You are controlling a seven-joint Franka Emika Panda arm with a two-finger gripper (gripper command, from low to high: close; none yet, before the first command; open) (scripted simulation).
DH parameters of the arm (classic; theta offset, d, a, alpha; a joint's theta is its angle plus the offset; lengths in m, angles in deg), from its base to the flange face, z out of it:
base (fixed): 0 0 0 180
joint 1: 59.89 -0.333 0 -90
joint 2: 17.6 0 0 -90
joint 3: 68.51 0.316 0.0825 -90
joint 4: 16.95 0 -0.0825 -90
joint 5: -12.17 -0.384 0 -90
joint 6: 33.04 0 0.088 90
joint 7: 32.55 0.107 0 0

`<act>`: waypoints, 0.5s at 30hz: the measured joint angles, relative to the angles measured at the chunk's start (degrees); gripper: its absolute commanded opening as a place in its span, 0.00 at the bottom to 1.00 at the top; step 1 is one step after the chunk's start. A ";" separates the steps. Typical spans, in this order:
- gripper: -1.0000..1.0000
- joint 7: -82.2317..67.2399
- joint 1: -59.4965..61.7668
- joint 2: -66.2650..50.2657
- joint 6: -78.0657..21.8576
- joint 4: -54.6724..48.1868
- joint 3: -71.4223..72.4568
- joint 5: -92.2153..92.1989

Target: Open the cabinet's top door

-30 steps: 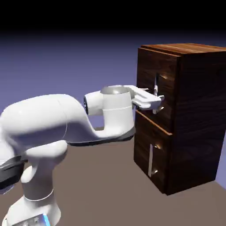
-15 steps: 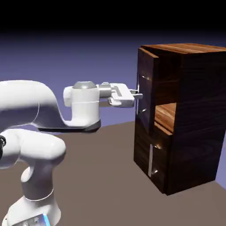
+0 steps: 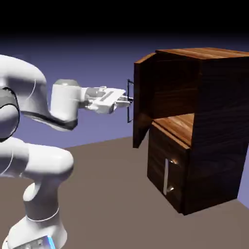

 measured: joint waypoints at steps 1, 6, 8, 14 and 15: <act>0.00 0.94 -0.37 -2.08 -2.05 -1.25 1.38 -2.33; 0.00 5.34 -1.20 -12.45 -11.22 -8.44 6.83 -12.44; 0.00 7.00 -1.19 -16.61 -14.63 -11.74 8.50 -15.93; 0.00 11.75 -0.53 -29.06 -24.69 -23.07 12.15 -25.01; 0.00 12.51 -0.38 -31.12 -26.36 -25.14 12.56 -26.33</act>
